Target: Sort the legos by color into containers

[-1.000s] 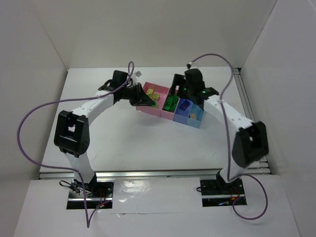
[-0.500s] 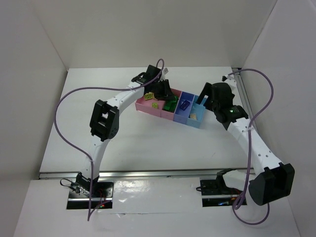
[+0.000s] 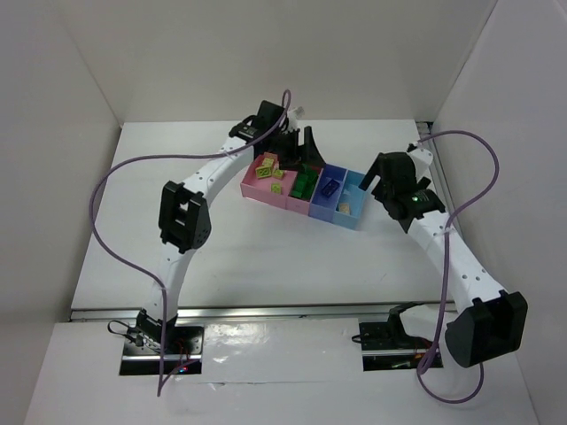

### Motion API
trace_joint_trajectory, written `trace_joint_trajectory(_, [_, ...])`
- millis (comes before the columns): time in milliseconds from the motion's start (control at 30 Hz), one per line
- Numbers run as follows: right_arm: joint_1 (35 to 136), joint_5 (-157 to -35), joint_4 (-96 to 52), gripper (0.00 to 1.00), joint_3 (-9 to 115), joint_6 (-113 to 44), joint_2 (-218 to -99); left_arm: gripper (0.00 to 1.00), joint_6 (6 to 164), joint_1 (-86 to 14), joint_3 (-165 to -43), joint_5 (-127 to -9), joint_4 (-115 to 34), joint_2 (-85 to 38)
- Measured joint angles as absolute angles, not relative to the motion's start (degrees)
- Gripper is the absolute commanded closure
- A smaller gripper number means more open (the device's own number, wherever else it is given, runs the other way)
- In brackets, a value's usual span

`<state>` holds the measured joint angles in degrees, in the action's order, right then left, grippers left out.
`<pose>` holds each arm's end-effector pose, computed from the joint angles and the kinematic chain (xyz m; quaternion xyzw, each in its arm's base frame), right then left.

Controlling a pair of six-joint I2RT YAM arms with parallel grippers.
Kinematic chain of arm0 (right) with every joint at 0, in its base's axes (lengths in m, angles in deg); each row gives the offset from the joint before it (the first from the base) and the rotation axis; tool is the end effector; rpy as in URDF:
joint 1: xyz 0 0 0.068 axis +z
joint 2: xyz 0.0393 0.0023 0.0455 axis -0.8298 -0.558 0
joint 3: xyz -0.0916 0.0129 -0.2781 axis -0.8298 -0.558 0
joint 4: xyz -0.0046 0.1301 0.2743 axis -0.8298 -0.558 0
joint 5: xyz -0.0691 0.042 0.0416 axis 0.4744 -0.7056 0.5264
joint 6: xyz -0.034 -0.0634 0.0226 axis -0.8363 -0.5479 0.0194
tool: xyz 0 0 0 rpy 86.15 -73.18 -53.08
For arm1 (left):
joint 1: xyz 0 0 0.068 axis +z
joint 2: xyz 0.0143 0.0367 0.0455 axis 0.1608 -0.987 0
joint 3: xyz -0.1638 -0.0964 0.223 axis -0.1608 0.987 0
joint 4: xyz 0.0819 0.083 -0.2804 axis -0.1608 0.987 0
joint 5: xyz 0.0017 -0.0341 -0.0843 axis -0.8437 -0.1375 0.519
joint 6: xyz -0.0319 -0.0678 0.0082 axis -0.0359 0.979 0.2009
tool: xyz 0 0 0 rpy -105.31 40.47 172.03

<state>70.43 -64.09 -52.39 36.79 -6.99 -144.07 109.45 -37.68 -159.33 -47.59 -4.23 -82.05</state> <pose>0.3027 0.0501 0.3180 0.2454 0.8480 0.0029 0.4697 0.5222 -0.3175 0.2670 0.0477 0.8820 -0.4097 0.2280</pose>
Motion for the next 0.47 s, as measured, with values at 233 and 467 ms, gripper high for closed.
trace_joint_trajectory(233, [70.43, -55.32, -59.63, 0.00, 37.79, -4.28, -145.57, 0.16, 106.39, -36.56, -151.97, -42.72, -4.12, -66.90])
trace_joint_trajectory(467, [70.15, -53.49, -61.88, 0.00, 37.79, -3.60, -144.59, 0.13, 102.94, -30.79, -134.63, -54.02, -3.64, -41.61])
